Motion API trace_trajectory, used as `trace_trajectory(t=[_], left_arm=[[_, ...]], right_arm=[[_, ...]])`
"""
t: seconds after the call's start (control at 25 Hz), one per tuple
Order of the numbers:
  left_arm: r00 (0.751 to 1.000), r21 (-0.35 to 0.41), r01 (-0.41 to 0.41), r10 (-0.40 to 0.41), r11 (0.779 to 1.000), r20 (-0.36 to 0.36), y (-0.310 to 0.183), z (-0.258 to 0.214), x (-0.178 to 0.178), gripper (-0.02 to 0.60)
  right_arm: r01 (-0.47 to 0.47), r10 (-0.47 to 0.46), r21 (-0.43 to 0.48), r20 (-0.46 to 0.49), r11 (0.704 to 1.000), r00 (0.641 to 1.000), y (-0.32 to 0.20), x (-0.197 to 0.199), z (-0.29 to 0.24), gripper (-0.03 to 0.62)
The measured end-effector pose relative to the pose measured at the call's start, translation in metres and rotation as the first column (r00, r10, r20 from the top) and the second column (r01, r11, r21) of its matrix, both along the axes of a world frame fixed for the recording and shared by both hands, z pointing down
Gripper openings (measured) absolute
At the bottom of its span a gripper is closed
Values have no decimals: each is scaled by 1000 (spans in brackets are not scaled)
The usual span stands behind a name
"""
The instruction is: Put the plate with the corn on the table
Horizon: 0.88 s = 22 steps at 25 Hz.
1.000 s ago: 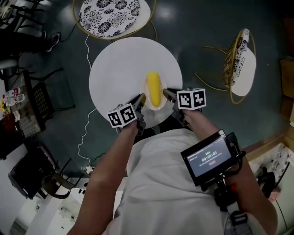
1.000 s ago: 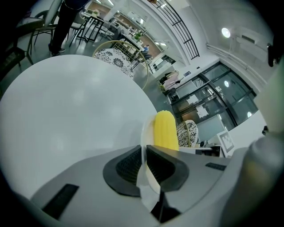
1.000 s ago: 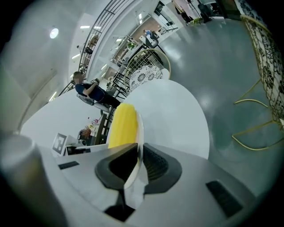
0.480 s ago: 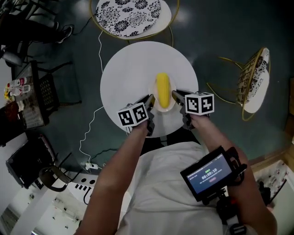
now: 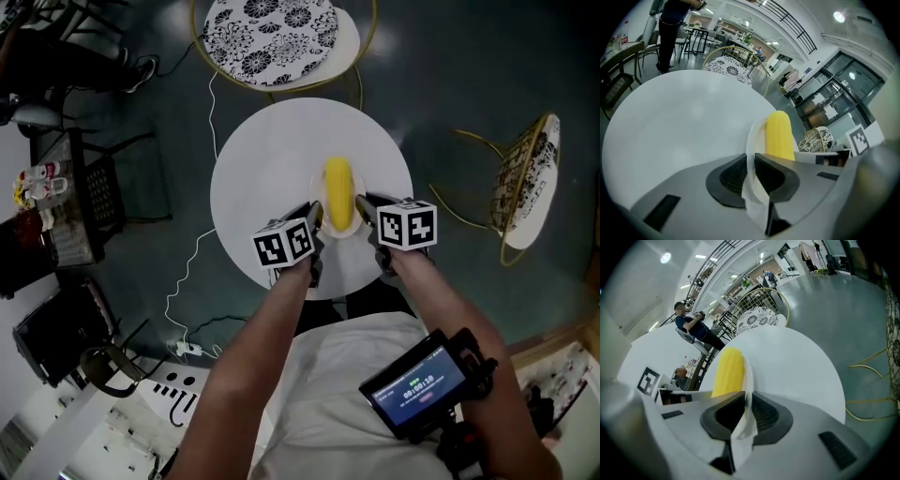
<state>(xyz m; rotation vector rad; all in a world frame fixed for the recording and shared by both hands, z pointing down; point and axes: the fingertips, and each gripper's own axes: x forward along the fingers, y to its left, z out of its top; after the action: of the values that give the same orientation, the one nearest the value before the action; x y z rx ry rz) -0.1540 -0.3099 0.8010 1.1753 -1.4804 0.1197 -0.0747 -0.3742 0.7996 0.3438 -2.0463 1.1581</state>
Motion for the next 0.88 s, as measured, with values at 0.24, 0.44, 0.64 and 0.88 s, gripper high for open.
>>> trace_trajectory(t=[0.24, 0.44, 0.64, 0.88], left_arm=[[1000, -24, 5, -4, 1000, 30, 0, 1, -5, 37], [998, -34, -12, 14, 999, 60, -2, 2, -5, 38], [998, -25, -16, 17, 1000, 58, 0, 2, -3, 40], [996, -1, -13, 13, 1000, 90, -3, 1, -5, 46]], right_arm=[[49, -48, 50, -30, 998, 998, 0, -6, 2, 46], [100, -96, 95, -44, 990, 994, 0, -9, 4, 46], [104, -101, 112, -34, 988, 994, 1, -6, 4, 48], [93, -90, 134, -29, 987, 996, -3, -8, 4, 49]])
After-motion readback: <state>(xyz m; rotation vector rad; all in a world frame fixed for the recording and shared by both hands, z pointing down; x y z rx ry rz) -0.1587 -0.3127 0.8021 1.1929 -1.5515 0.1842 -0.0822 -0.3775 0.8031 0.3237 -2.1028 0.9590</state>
